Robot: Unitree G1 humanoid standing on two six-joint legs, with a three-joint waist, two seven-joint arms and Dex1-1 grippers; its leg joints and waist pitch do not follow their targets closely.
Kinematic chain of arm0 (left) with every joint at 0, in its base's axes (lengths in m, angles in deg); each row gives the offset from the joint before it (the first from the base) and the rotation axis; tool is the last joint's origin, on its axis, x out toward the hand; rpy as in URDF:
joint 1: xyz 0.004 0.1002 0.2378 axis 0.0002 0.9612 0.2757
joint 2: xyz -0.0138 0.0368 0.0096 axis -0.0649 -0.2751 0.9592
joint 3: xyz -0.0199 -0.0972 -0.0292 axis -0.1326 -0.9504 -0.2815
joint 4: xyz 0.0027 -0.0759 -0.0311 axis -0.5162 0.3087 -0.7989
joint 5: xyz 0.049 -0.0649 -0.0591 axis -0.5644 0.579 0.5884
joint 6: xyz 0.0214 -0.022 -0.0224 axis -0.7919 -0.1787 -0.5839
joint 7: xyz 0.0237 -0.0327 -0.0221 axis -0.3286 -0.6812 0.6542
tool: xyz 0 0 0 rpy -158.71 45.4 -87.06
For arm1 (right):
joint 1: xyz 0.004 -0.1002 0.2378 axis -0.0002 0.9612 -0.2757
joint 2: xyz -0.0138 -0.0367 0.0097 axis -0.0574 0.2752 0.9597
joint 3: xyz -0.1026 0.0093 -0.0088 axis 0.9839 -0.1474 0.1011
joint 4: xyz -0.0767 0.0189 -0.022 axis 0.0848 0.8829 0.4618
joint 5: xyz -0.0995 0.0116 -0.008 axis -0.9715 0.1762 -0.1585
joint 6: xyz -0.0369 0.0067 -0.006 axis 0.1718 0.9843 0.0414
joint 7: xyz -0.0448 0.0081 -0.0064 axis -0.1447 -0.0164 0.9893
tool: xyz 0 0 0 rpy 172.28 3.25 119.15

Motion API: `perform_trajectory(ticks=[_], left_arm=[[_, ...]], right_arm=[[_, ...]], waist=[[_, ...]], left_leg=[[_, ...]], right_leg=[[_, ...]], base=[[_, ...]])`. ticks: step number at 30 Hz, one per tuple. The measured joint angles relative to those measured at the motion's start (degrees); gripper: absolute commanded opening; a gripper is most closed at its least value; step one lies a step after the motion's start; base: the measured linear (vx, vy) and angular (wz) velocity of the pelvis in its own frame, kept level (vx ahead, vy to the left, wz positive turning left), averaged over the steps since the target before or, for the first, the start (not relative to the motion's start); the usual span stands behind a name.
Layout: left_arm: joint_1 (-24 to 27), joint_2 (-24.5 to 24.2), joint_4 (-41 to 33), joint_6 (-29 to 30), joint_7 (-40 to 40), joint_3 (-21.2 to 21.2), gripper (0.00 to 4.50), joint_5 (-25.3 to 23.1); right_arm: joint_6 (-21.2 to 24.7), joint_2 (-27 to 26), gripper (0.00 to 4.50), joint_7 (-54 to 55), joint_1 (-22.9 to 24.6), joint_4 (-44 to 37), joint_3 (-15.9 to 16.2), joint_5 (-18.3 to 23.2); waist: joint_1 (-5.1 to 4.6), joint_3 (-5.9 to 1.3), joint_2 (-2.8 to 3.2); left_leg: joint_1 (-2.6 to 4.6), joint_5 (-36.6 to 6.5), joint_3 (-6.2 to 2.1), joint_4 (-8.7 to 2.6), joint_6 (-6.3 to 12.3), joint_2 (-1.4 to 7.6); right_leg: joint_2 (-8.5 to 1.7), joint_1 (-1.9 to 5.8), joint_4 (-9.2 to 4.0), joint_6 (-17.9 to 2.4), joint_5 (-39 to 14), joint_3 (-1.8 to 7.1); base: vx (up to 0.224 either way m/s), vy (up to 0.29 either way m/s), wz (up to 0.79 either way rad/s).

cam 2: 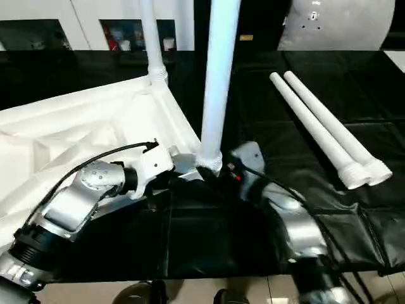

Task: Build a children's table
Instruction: Insert table leg to table base

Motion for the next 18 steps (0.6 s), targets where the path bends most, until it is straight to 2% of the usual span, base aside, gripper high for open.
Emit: perform_trajectory(ticks=[6,10,18], left_arm=[[-1.31,-2.49,3.12,-4.14,3.39,0.32,0.00,0.06],[-1.69,-4.01,3.85,-7.01,5.87,1.51,0.00,0.05],[-2.22,-4.61,4.92,-11.03,9.19,3.13,0.00,0.03]], right_arm=[[-0.88,5.93,4.47,-7.06,1.08,-0.60,-0.85,0.08],[-1.00,7.71,4.47,-10.51,0.87,-0.83,-0.88,0.77],[-0.53,9.80,4.47,-17.00,-0.71,-0.92,-0.56,2.08]], waist=[[-0.03,-0.01,0.03],[0.08,-0.02,0.01],[1.45,-0.11,0.15]], left_leg=[[0.01,0.00,-0.01,0.34,-0.02,0.04],[-0.01,0.00,-0.01,0.44,0.03,0.04],[-0.14,-0.19,-0.01,0.99,0.36,0.11]], right_leg=[[0.00,0.04,0.21,-0.04,0.10,0.02],[0.00,0.07,0.26,-0.05,0.11,0.01],[-0.02,0.13,0.46,-0.05,0.11,0.00]], base=[[0.000,0.000,0.00],[0.000,0.000,0.00],[0.000,0.000,0.00]])
